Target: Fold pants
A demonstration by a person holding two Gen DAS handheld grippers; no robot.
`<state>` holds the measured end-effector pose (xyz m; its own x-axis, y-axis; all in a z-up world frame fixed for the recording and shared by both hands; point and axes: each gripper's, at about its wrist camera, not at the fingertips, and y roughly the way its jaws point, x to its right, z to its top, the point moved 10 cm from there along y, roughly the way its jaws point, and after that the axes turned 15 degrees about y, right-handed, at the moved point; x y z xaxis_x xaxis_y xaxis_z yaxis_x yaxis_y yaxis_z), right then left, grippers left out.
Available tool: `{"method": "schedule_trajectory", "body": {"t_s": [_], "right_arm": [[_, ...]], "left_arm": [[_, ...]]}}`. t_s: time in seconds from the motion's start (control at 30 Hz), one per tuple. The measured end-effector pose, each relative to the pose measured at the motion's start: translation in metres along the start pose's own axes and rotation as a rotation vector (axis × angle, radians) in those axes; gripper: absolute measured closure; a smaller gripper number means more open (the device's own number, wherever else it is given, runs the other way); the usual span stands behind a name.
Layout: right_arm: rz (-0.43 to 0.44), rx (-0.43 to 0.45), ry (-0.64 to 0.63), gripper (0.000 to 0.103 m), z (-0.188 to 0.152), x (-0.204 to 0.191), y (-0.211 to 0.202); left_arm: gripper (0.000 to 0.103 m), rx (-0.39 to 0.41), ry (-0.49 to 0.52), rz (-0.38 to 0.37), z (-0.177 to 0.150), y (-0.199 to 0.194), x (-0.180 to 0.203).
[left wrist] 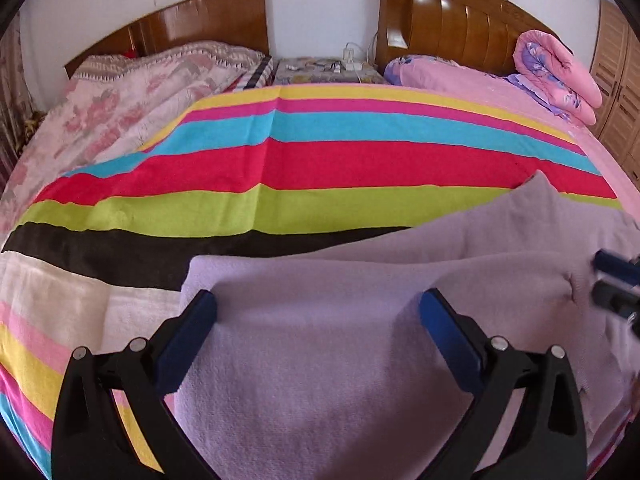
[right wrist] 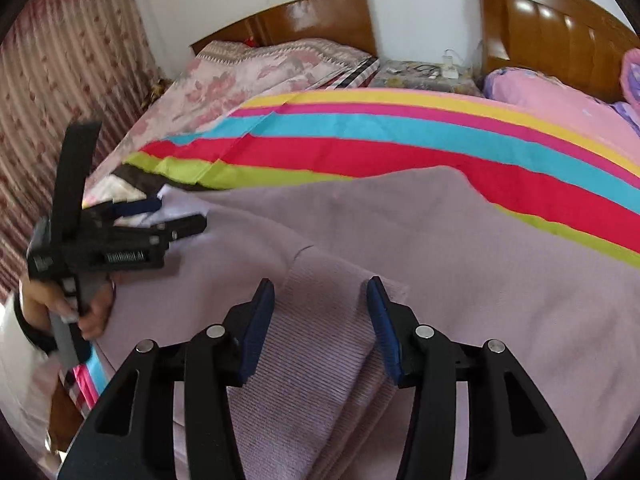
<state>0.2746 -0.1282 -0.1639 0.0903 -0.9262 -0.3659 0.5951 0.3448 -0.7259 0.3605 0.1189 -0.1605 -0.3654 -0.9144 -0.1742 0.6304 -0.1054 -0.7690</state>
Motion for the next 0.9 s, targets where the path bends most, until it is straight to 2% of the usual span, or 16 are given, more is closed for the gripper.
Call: {"method": "schedule_trajectory", "body": {"t_s": [0.07, 0.17, 0.2, 0.23, 0.27, 0.33, 0.4, 0.53, 0.6, 0.7, 0.77, 0.9], "right_arm": [[-0.030, 0.056, -0.003, 0.051, 0.002, -0.006, -0.011], [0.028, 0.045, -0.057, 0.040, -0.017, -0.029, -0.016], [0.015, 0.031, -0.101, 0.035, -0.027, -0.032, -0.015], [-0.005, 0.023, -0.131, 0.033, -0.033, -0.033, -0.012], [-0.060, 0.005, -0.167, 0.032, -0.043, -0.030, -0.005], [-0.113, -0.009, -0.153, 0.032, -0.050, -0.022, 0.002], [-0.114, 0.033, -0.117, 0.031, -0.049, -0.025, -0.008], [-0.101, 0.140, -0.221, 0.028, -0.054, -0.052, -0.031], [-0.070, 0.107, -0.275, 0.025, -0.066, -0.063, -0.028], [-0.104, 0.012, -0.267, 0.025, -0.084, -0.051, -0.007], [-0.058, 0.017, -0.203, 0.024, -0.081, -0.044, -0.011], [-0.053, 0.010, -0.212, 0.023, -0.083, -0.039, -0.017]], "left_arm": [[0.001, 0.012, -0.012, 0.023, 0.000, -0.003, -0.003], [0.001, 0.022, -0.034, 0.029, 0.000, -0.006, -0.007], [0.001, 0.027, -0.041, 0.029, 0.000, -0.008, -0.006], [0.001, 0.031, -0.049, 0.028, 0.000, -0.009, -0.007], [0.001, 0.036, -0.063, 0.022, -0.001, -0.010, -0.009], [0.001, 0.041, -0.078, 0.013, -0.001, -0.010, -0.012], [0.001, 0.042, -0.084, 0.013, -0.002, -0.010, -0.014], [0.001, 0.045, -0.084, 0.017, -0.002, -0.011, -0.015], [0.001, 0.046, -0.088, 0.020, -0.002, -0.010, -0.017], [0.001, 0.048, -0.094, 0.025, -0.002, -0.010, -0.017], [0.001, 0.049, -0.101, 0.029, -0.003, -0.011, -0.017], [0.001, 0.047, -0.121, 0.044, -0.004, -0.011, -0.023]]}}
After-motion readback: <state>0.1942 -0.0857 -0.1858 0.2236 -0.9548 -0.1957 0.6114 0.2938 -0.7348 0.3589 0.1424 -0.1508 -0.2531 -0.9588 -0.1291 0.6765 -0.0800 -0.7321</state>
